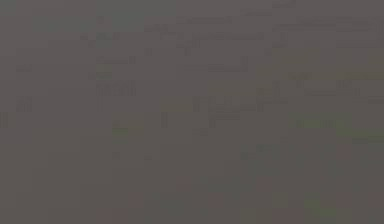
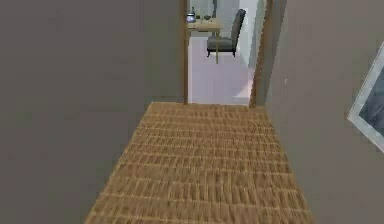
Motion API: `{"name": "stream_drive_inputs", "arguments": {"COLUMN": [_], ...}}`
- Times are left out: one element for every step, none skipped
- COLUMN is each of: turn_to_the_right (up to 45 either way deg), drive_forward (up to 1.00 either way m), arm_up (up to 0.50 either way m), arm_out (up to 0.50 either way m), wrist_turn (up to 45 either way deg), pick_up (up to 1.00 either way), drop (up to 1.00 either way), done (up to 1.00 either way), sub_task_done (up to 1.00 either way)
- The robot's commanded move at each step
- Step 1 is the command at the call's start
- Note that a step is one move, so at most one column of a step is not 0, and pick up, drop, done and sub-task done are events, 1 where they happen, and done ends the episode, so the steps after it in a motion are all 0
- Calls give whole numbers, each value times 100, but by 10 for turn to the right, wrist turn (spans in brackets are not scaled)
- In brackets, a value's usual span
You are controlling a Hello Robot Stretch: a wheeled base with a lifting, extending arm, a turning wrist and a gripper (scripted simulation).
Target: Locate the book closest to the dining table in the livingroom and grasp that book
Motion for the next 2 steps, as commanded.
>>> {"name": "stream_drive_inputs", "arguments": {"turn_to_the_right": [360, 0], "drive_forward": [0, 5], "arm_up": [0, 0], "arm_out": [0, 0], "wrist_turn": [0, 0], "pick_up": [0, 0], "drop": [0, 0], "done": [0, 0], "sub_task_done": [0, 0]}}
